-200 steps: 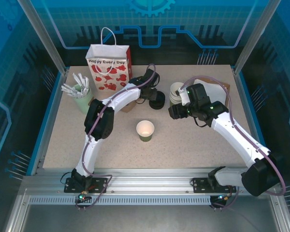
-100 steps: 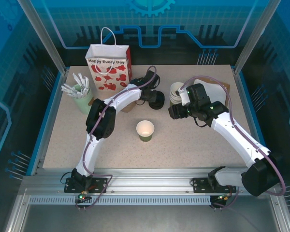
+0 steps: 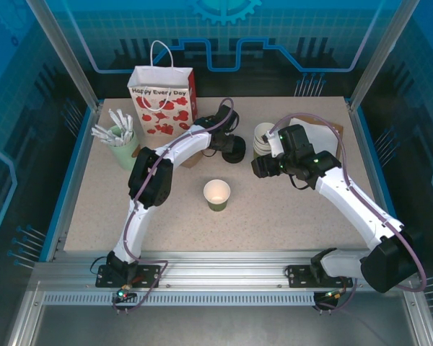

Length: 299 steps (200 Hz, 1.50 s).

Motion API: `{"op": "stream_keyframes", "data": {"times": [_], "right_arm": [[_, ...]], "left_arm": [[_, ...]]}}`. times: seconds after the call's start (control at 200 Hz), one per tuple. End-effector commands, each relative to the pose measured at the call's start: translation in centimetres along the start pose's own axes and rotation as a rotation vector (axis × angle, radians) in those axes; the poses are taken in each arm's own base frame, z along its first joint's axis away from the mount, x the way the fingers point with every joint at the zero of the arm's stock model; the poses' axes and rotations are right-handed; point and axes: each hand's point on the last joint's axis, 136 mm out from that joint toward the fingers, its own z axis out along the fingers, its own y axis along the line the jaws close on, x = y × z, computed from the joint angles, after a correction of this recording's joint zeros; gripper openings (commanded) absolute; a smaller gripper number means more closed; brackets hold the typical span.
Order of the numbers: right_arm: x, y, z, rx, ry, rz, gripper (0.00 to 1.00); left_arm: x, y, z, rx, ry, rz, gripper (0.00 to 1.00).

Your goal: Pack the takeout coffee

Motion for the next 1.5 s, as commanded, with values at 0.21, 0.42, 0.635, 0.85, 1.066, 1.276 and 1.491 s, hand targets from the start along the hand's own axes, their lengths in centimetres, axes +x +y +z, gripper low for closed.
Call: {"op": "stream_keyframes", "data": {"times": [0.21, 0.42, 0.635, 0.85, 1.066, 1.276, 1.491], "right_arm": [[0.6, -0.1, 0.1, -0.01, 0.027, 0.011, 0.74], [0.6, 0.0, 0.1, -0.015, 0.027, 0.011, 0.74], [0.7, 0.1, 0.1, -0.019, 0.029, 0.012, 0.74], [0.4, 0.3, 0.0, -0.022, 0.021, 0.007, 0.74], [0.6, 0.2, 0.1, -0.019, 0.029, 0.007, 0.74], [0.5, 0.3, 0.0, -0.02, 0.027, 0.006, 0.74], [0.3, 0.4, -0.1, -0.023, 0.023, 0.005, 0.75]], "left_arm": [[-2.4, -0.4, -4.0, 0.032, -0.09, 0.001, 0.19], [-2.8, -0.4, -5.0, 0.04, -0.111, -0.005, 0.18], [-2.7, -0.6, -5.0, 0.056, -0.122, -0.017, 0.17], [-2.1, -0.4, -3.5, 0.042, -0.112, 0.024, 0.21], [-1.5, -0.6, -2.6, 0.049, -0.09, 0.042, 0.21], [-1.6, -0.6, -2.5, 0.044, -0.084, 0.051, 0.17], [-2.3, -0.7, -4.0, 0.061, -0.114, 0.031, 0.16]]}}
